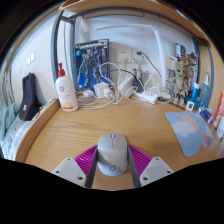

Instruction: Arrange mouse

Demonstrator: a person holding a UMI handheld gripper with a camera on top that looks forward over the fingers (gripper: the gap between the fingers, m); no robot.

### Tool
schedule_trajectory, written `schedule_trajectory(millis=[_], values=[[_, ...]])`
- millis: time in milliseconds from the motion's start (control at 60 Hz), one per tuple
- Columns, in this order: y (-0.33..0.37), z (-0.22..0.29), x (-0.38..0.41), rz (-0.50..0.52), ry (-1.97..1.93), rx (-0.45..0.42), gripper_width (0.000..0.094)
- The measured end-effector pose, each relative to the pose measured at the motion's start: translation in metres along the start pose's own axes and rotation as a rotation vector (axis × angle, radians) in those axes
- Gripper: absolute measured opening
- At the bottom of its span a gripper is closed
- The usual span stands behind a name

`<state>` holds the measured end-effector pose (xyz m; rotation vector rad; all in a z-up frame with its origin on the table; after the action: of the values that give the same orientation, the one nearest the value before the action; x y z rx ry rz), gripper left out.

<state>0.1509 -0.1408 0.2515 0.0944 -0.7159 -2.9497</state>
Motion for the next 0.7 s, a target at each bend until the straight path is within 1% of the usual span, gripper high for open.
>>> schedule_trajectory(millis=[33, 50, 67, 83, 100, 117, 183, 200, 267, 350, 400, 417, 500, 517, 633, 700], values=[[0.003, 0.005, -0.007, 0.006, -0.014, -0.008, 0.0549], [0.005, 0.008, -0.01, 0.012, -0.017, -0.008, 0.0485], [0.006, 0.01, -0.012, 0.019, -0.015, -0.005, 0.0466], [0.019, -0.015, -0.021, 0.028, -0.038, -0.008, 0.0443], [0.01, 0.003, -0.01, 0.03, -0.008, -0.002, 0.0423], [0.011, 0.005, -0.011, 0.034, -0.002, -0.002, 0.0392], [0.021, 0.005, -0.016, 0.048, 0.032, 0.004, 0.0343], [0.021, 0.006, -0.016, 0.052, 0.04, 0.004, 0.0311], [0.02, 0.011, -0.016, 0.065, 0.062, 0.001, 0.0311], [0.022, 0.015, -0.016, 0.082, 0.077, 0.024, 0.0311], [0.029, 0.027, -0.009, 0.121, 0.085, 0.031, 0.0311], [0.031, 0.027, -0.021, 0.139, 0.081, 0.027, 0.031], [0.048, 0.072, -0.03, 0.17, 0.094, -0.019, 0.0309], [0.054, 0.077, -0.043, 0.173, 0.097, -0.03, 0.031], [0.07, 0.139, -0.102, 0.129, 0.111, -0.115, 0.031], [0.078, 0.159, -0.14, 0.103, 0.116, -0.142, 0.031]])
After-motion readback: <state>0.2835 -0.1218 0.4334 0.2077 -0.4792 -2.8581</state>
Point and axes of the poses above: the point between the fingertips, and its own axes, seen from behind it with the camera up: x to the left, z up, y backward, against the way the camera looks, the point moved 10 cm from there along y, backward, against the way the camera looks, and after that the axes turned 8 degrees about -x, right-handed, at the moved point
